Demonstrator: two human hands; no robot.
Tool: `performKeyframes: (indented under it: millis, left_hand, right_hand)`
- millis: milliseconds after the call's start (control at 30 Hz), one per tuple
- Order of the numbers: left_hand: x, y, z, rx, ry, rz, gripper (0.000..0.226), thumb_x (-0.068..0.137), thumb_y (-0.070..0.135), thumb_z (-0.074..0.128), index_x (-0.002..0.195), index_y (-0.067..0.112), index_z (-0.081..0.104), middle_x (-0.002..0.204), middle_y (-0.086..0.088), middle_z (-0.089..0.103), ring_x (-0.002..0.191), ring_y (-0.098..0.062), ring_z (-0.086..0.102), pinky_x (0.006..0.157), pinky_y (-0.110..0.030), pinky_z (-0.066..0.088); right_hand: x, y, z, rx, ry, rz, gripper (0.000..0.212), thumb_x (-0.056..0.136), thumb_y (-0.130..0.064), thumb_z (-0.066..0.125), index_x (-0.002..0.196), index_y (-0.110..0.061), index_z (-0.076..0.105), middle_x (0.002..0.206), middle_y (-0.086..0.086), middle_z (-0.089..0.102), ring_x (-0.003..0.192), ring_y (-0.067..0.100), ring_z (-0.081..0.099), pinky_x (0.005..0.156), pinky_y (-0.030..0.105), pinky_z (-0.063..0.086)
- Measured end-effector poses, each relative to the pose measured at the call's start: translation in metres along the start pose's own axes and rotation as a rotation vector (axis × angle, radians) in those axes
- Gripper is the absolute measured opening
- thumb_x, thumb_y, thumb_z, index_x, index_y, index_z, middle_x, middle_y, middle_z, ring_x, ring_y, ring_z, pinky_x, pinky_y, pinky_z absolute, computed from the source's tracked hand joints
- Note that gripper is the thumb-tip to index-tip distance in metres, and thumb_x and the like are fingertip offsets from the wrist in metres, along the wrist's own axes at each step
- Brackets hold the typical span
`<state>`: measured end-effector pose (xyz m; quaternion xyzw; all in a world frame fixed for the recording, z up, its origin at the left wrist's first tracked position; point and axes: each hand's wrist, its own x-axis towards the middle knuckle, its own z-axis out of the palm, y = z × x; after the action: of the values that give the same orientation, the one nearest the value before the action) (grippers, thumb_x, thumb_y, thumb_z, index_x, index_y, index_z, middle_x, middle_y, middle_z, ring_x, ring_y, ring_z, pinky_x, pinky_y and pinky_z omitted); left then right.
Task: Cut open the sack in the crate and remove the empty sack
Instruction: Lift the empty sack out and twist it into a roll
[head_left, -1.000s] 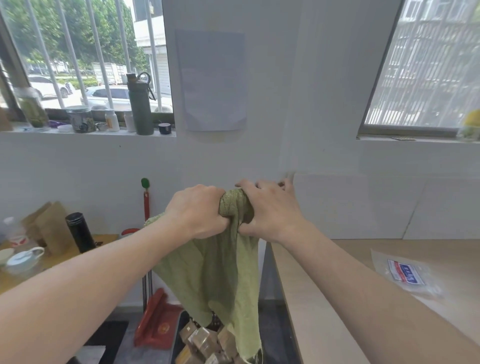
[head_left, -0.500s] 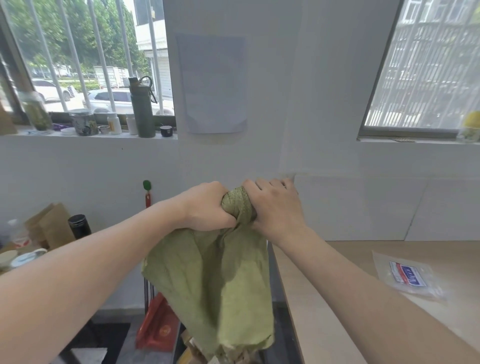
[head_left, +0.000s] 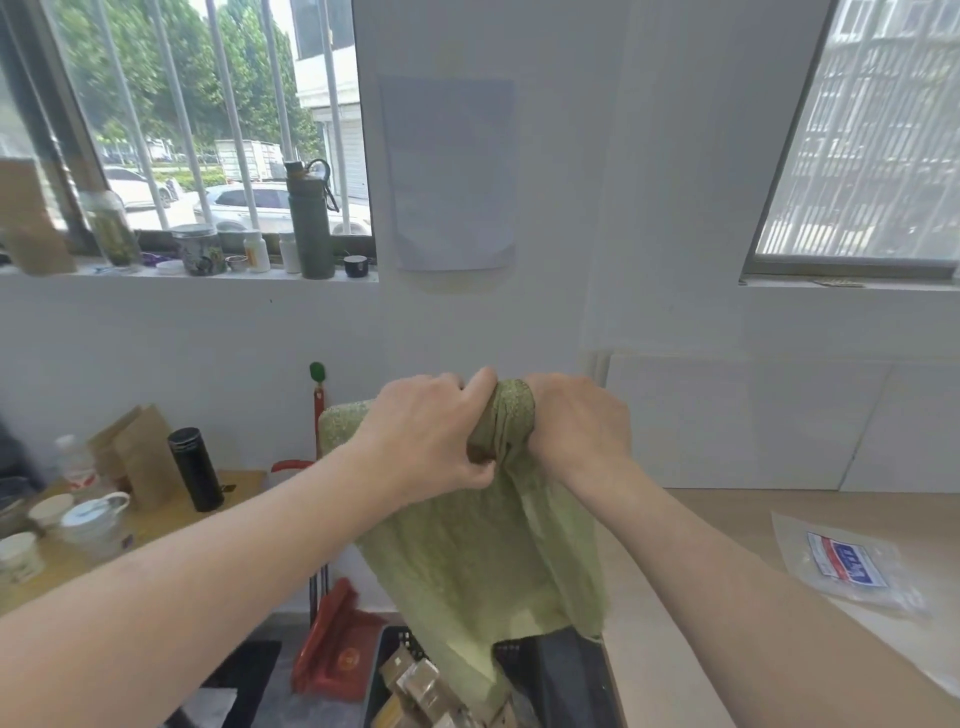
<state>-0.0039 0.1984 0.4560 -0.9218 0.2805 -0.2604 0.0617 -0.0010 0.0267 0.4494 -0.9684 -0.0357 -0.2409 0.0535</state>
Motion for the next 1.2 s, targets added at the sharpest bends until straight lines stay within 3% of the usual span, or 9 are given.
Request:
performKeyframes:
  millis: [100,167,300,500,600,733,900,1067,1200]
  left_hand:
    - [-0.003,0.005,0.011,0.079,0.062,-0.026,0.076,0.075,0.067,0.071,0.125,0.018,0.042,0.091,-0.003,0.06,0.078,-0.027,0.061,0.064,-0.033,0.035]
    - [-0.002,0.003,0.013,0.078,0.052,-0.052,0.058,0.082,0.059,0.07,0.115,0.02,0.041,0.084,-0.002,0.058,0.075,-0.028,0.061,0.062,-0.033,0.035]
    - [0.005,-0.001,0.015,0.006,0.002,-0.085,0.038,0.091,0.049,0.06,0.097,0.024,0.032,0.068,0.005,0.045,0.064,-0.03,0.055,0.056,-0.033,0.037]
    - [0.015,-0.01,0.016,-0.112,-0.087,-0.125,0.022,0.081,0.045,0.059,0.095,0.03,0.054,0.073,0.008,0.056,0.072,-0.028,0.064,0.061,-0.033,0.046]
    - [0.022,-0.007,0.017,-0.208,-0.122,-0.162,0.02,0.076,0.044,0.061,0.088,0.028,0.058,0.075,0.007,0.063,0.075,-0.028,0.068,0.066,-0.034,0.055]
    - [0.033,-0.003,0.01,-0.456,-0.26,-0.2,0.027,0.073,0.043,0.067,0.069,0.017,0.061,0.064,0.002,0.065,0.064,-0.025,0.065,0.061,-0.033,0.058]
    - [0.035,-0.002,-0.005,-0.741,-0.448,-0.206,0.026,0.072,0.029,0.072,0.06,0.015,0.054,0.051,0.004,0.05,0.047,-0.019,0.045,0.045,-0.025,0.035]
    - [0.03,-0.003,-0.007,-0.859,-0.504,-0.179,0.024,0.072,0.02,0.074,0.062,0.014,0.054,0.05,0.005,0.051,0.045,-0.017,0.047,0.047,-0.024,0.036]
    - [0.017,0.003,-0.008,-0.361,-0.224,-0.066,0.045,0.069,0.052,0.074,0.09,0.019,0.051,0.072,0.007,0.061,0.069,-0.02,0.063,0.058,-0.034,0.049]
  right_hand:
    - [0.001,-0.001,-0.002,0.009,-0.059,0.042,0.008,0.084,-0.02,0.059,0.085,-0.026,0.065,0.065,-0.009,0.049,0.076,0.027,0.064,0.059,0.028,0.04]
    - [0.001,-0.003,-0.004,0.012,-0.099,0.051,0.008,0.082,-0.021,0.061,0.085,-0.027,0.066,0.063,-0.01,0.047,0.07,0.026,0.06,0.059,0.027,0.041]
    - [-0.002,0.0,-0.003,0.071,-0.092,0.002,0.016,0.079,-0.023,0.064,0.093,-0.031,0.062,0.077,-0.008,0.063,0.079,0.025,0.067,0.061,0.028,0.038]
    - [-0.003,0.013,-0.013,0.231,-0.392,-0.223,0.096,0.064,-0.041,0.077,0.147,-0.04,0.029,0.121,-0.017,0.047,0.117,0.014,0.046,0.099,0.046,0.027]
    - [-0.004,0.017,-0.012,0.072,-0.383,-0.233,0.117,0.057,-0.058,0.084,0.152,-0.038,0.019,0.138,-0.009,0.047,0.128,0.02,0.042,0.105,0.05,0.024]
    - [-0.003,0.02,0.003,-0.158,-0.063,-0.223,0.08,0.057,-0.055,0.084,0.125,-0.033,0.047,0.112,-0.008,0.06,0.105,0.021,0.058,0.088,0.044,0.029]
    - [-0.008,0.024,0.016,-0.142,0.253,-0.233,0.047,0.05,-0.007,0.074,0.091,-0.024,0.061,0.077,-0.006,0.064,0.07,0.027,0.063,0.07,0.037,0.035]
    - [-0.011,0.016,0.006,-0.111,0.228,-0.212,0.036,0.055,-0.005,0.07,0.084,-0.024,0.059,0.072,-0.004,0.067,0.067,0.029,0.065,0.061,0.033,0.033]
    - [-0.011,0.011,-0.01,-0.076,0.067,-0.157,0.014,0.083,-0.023,0.06,0.096,-0.027,0.064,0.085,-0.003,0.07,0.082,0.029,0.066,0.062,0.031,0.031]
